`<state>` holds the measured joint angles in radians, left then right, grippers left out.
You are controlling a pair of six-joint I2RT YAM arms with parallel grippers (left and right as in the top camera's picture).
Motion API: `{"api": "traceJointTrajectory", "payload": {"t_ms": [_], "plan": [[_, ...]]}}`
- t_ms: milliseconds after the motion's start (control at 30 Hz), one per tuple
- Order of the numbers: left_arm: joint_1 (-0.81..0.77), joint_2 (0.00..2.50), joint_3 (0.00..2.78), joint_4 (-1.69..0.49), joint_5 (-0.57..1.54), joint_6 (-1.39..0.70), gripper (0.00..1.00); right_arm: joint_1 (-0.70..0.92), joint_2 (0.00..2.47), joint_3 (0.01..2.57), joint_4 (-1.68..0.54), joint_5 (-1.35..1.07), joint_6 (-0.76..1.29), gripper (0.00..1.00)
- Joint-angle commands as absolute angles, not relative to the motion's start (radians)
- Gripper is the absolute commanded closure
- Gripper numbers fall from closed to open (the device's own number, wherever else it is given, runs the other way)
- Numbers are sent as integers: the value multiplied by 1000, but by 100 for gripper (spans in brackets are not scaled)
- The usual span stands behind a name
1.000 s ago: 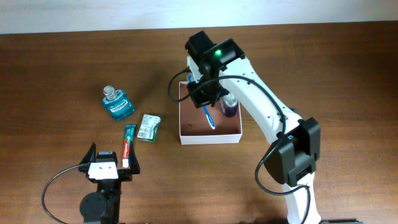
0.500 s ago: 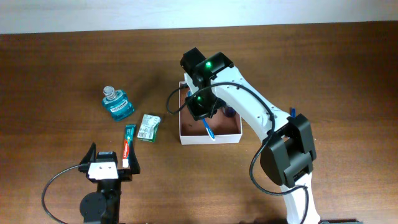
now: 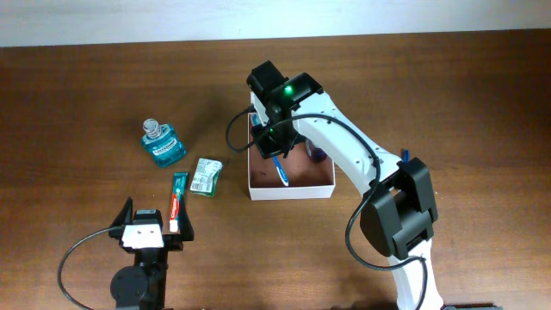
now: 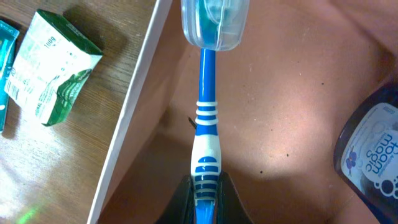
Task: Pack container
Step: 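Lower the toothbrush into the box and open the right gripper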
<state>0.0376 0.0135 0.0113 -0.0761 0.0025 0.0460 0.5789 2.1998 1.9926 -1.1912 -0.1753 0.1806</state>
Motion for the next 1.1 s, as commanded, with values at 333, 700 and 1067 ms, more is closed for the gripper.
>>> {"api": "traceJointTrajectory", "payload": {"t_ms": [333, 700, 1067], "plan": [[33, 6, 9, -83, 2, 62, 1, 582, 2216, 1986, -1169, -169, 186, 95], [33, 6, 9, -83, 2, 62, 1, 582, 2219, 1947, -1162, -169, 186, 95], [33, 6, 9, -83, 2, 62, 1, 582, 2219, 1890, -1101, -170, 185, 95]]}}
